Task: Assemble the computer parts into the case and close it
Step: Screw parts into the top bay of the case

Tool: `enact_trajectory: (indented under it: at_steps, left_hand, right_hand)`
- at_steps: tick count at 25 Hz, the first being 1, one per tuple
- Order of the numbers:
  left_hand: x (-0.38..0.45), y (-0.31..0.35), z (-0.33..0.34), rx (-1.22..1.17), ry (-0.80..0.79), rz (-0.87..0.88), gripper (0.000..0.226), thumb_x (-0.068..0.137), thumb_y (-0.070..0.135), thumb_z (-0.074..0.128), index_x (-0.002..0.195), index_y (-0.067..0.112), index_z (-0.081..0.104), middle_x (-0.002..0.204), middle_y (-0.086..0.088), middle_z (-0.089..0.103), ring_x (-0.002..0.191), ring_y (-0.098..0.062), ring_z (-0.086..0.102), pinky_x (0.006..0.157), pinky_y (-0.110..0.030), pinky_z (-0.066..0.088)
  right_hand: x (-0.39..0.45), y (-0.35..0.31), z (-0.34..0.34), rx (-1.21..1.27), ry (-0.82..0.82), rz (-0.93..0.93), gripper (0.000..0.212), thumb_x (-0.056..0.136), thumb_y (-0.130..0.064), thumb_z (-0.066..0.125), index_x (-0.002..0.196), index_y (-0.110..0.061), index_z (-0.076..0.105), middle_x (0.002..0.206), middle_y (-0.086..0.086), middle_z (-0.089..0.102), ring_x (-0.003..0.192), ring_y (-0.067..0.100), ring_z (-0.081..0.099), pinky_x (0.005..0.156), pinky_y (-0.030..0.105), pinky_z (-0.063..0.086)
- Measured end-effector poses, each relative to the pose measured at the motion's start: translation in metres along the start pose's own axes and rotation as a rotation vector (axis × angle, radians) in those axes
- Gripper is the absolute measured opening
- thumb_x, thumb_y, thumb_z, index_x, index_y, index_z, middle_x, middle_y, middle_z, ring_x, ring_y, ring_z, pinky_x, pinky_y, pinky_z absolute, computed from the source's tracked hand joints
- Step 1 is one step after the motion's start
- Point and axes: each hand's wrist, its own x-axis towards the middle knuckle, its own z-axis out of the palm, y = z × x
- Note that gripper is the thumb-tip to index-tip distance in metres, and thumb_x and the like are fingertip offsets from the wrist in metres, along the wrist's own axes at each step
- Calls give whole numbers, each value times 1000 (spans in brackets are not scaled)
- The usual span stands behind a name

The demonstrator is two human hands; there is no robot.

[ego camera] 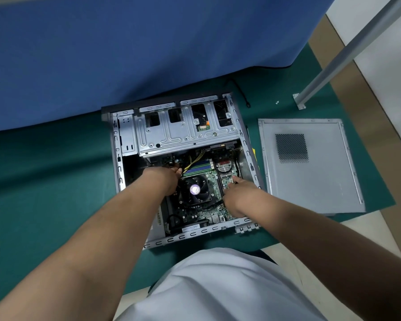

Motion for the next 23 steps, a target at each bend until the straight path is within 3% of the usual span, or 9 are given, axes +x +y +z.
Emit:
enact_trajectory:
  at_steps: [3, 5, 6, 9, 12, 15, 20, 23]
  left_hand:
    - [-4, -3, 2, -85, 99, 50, 72, 101, 11, 41, 165, 31, 12, 172, 5, 10, 153, -30, 28, 120, -49, 35]
    - [-10, -7, 7, -211, 295, 59, 51, 103, 24, 42, 153, 31, 43, 162, -3, 40, 138, -33, 50, 110, -48, 46]
    - [-16, -8, 12, -238, 397, 64, 45, 103, 28, 42, 148, 31, 49, 159, -3, 44, 136, -32, 52, 108, -48, 48]
    - [-34, -4, 38, -119, 586, 177, 49, 104, 35, 41, 153, 39, 43, 168, 9, 26, 153, -23, 29, 120, -50, 33]
    - [-48, 0, 54, 70, 620, 294, 52, 104, 43, 34, 156, 46, 31, 168, 14, 21, 156, -16, 22, 120, -49, 26]
    - [-51, 1, 52, 200, 555, 286, 58, 103, 42, 32, 160, 46, 22, 170, 13, 12, 157, -16, 18, 121, -50, 19]
    - [-52, 4, 48, 264, 494, 279, 61, 103, 39, 33, 161, 44, 17, 171, 11, 5, 158, -17, 15, 119, -48, 21]
    - [-50, 2, 46, 237, 488, 284, 61, 102, 39, 33, 161, 45, 18, 170, 12, 4, 158, -16, 15, 120, -49, 23]
  right_hand:
    - [-1, 2, 0, 25, 0, 5, 72, 97, -4, 47, 162, -22, 24, 171, 4, 11, 158, 28, -3, 127, 48, -5]
    - [-5, 2, 5, 140, 81, 13, 69, 94, -2, 51, 158, -18, 34, 169, 4, 16, 156, 34, 8, 127, 48, 9]
    - [-6, 2, 7, 220, 151, 13, 62, 94, -3, 53, 153, -17, 43, 165, 5, 23, 152, 36, 19, 125, 49, 20]
    - [-3, 0, 11, 317, 323, -16, 30, 100, -24, 59, 129, -18, 67, 139, 6, 53, 129, 30, 48, 115, 48, 36]
    - [2, -7, 10, 352, 383, 44, 12, 96, -25, 64, 106, -21, 69, 114, 2, 64, 114, 24, 57, 112, 45, 37]
    - [9, -14, 9, 346, 436, 109, 11, 92, -21, 68, 101, -24, 65, 111, 1, 65, 113, 23, 56, 111, 43, 35]
    - [17, -18, 8, 381, 432, 186, 12, 91, -17, 69, 89, -21, 58, 100, 1, 64, 106, 23, 59, 109, 39, 38]
    - [16, -17, 9, 363, 426, 129, 14, 93, -11, 65, 105, -18, 64, 98, 3, 62, 106, 25, 59, 112, 42, 39]
